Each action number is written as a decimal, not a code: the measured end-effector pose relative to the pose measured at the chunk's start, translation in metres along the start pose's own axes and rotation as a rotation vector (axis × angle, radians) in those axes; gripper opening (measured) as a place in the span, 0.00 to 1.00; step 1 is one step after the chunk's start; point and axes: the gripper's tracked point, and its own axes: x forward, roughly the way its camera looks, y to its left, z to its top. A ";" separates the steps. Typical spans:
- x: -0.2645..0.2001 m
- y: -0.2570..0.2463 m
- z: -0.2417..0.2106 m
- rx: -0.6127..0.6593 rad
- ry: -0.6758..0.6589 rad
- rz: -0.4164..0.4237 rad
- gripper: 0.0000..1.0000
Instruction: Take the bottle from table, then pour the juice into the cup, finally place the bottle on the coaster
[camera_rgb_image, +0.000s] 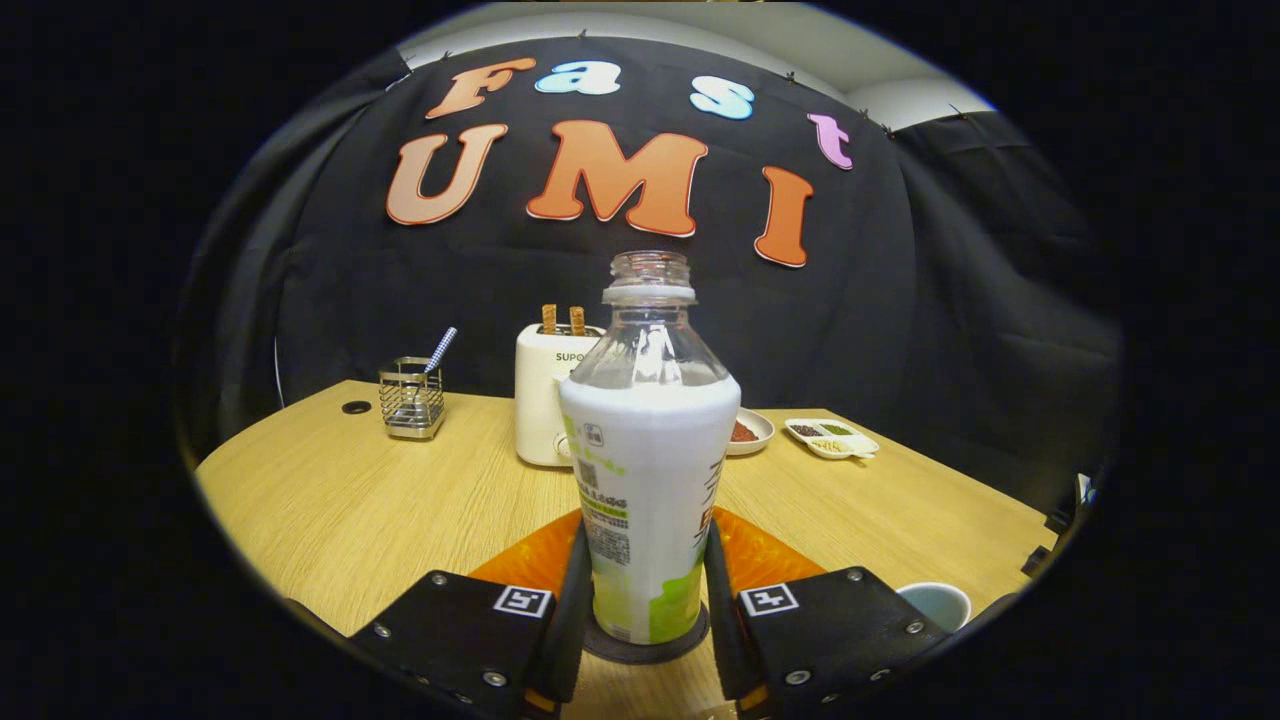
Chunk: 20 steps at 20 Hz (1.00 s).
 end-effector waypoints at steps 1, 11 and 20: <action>0.000 0.001 -0.002 0.001 0.001 0.002 0.54; -0.010 -0.009 -0.002 0.079 -0.002 -0.011 0.87; -0.095 -0.005 0.078 0.141 -0.199 0.075 0.97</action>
